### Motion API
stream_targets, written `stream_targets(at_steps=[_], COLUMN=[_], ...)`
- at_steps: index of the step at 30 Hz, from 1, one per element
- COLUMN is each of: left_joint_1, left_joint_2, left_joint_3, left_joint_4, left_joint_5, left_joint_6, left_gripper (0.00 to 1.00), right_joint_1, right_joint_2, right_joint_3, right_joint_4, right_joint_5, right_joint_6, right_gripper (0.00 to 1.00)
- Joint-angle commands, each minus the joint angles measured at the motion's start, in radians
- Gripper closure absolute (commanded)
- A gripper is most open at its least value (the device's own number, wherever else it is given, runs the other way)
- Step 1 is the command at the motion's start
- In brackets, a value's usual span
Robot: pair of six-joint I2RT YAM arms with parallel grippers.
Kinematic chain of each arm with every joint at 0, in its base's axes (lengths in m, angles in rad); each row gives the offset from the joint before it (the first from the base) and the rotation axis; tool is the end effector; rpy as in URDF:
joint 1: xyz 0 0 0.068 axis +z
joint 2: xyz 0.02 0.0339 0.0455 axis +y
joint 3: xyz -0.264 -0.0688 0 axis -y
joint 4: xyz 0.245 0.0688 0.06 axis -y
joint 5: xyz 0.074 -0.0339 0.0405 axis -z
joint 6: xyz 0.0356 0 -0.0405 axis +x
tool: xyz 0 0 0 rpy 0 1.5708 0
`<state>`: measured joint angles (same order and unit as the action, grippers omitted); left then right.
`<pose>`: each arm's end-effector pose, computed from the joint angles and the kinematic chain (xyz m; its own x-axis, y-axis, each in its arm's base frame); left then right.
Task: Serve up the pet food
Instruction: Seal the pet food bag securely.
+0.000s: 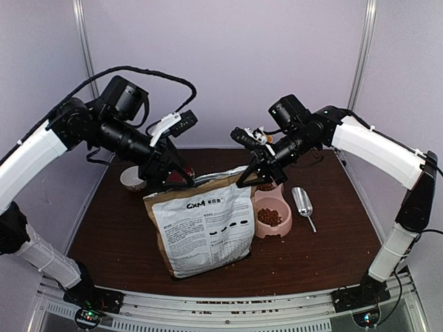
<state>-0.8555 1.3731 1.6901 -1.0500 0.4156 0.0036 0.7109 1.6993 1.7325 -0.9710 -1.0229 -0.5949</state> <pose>0.1606 -0.2068 0.4344 -0.4356 0.5064 -0.7441 0.8890 0.3717 -0.2675 0.2465 0.2524 0.3688 -0.1011 -0.4723 -0.8756 -0.9408 -0.2408 0.2385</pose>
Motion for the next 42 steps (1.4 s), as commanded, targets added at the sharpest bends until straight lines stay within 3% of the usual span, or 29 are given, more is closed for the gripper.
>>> stream_targets(at_steps=[1, 7, 10, 15, 20, 23, 24, 28, 30, 34, 35, 39, 42], left_joint_1=[-0.041, -0.094, -0.118, -0.127, -0.135, -0.139, -0.141, -0.143, -0.144, -0.157, -0.161, -0.165, -0.165], left_joint_2=[0.101, 0.204, 0.242, 0.265, 0.267, 0.266, 0.264, 0.264, 0.264, 0.278, 0.282, 0.295, 0.295], left_joint_3=[0.095, 0.172, 0.203, 0.201, 0.178, 0.161, 0.159, 0.166, 0.17, 0.179, 0.181, 0.185, 0.18], left_joint_4=[-0.052, -0.071, -0.095, -0.125, -0.146, -0.148, -0.148, -0.142, -0.131, -0.122, -0.122, -0.122, -0.122], left_joint_5=[-0.021, -0.043, -0.064, -0.115, -0.13, -0.14, -0.146, -0.147, -0.137, -0.123, -0.118, -0.117, -0.098], left_joint_6=[0.06, 0.1, 0.112, 0.113, 0.119, 0.111, 0.107, 0.088, 0.08, 0.079, 0.079, 0.07, 0.055], left_gripper=[0.14, 0.17, 0.25, 0.56, 0.74, 0.98, 1.0, 1.0, 0.81, 0.67, 0.68, 0.99, 1.0], right_joint_1=[-0.014, -0.017, -0.023, -0.032, -0.039, -0.042, -0.042, -0.042, -0.043, -0.042, -0.044, -0.046, -0.049], right_joint_2=[-0.081, -0.087, -0.089, -0.095, -0.096, -0.096, -0.096, -0.096, -0.097, -0.099, -0.099, -0.099, -0.102], right_joint_3=[-0.018, -0.019, -0.016, -0.019, -0.013, -0.012, -0.011, -0.015, -0.015, -0.014, -0.015, -0.016, -0.018], right_joint_4=[0.083, 0.086, 0.082, 0.087, 0.089, 0.091, 0.091, 0.091, 0.092, 0.097, 0.097, 0.095, 0.097], right_joint_5=[-0.022, -0.015, -0.011, -0.015, -0.023, -0.025, -0.026, -0.027, -0.027, -0.024, -0.023, -0.019, -0.014], right_joint_6=[0.021, 0.008, 0.004, 0.0, 0.0, 0.001, 0.001, 0.002, 0.003, 0.005, 0.006, 0.006, 0.009], right_gripper=[1.0, 1.0, 1.0, 1.0, 1.0, 1.0, 1.0, 1.0, 1.0, 1.0, 1.0, 1.0, 0.96])
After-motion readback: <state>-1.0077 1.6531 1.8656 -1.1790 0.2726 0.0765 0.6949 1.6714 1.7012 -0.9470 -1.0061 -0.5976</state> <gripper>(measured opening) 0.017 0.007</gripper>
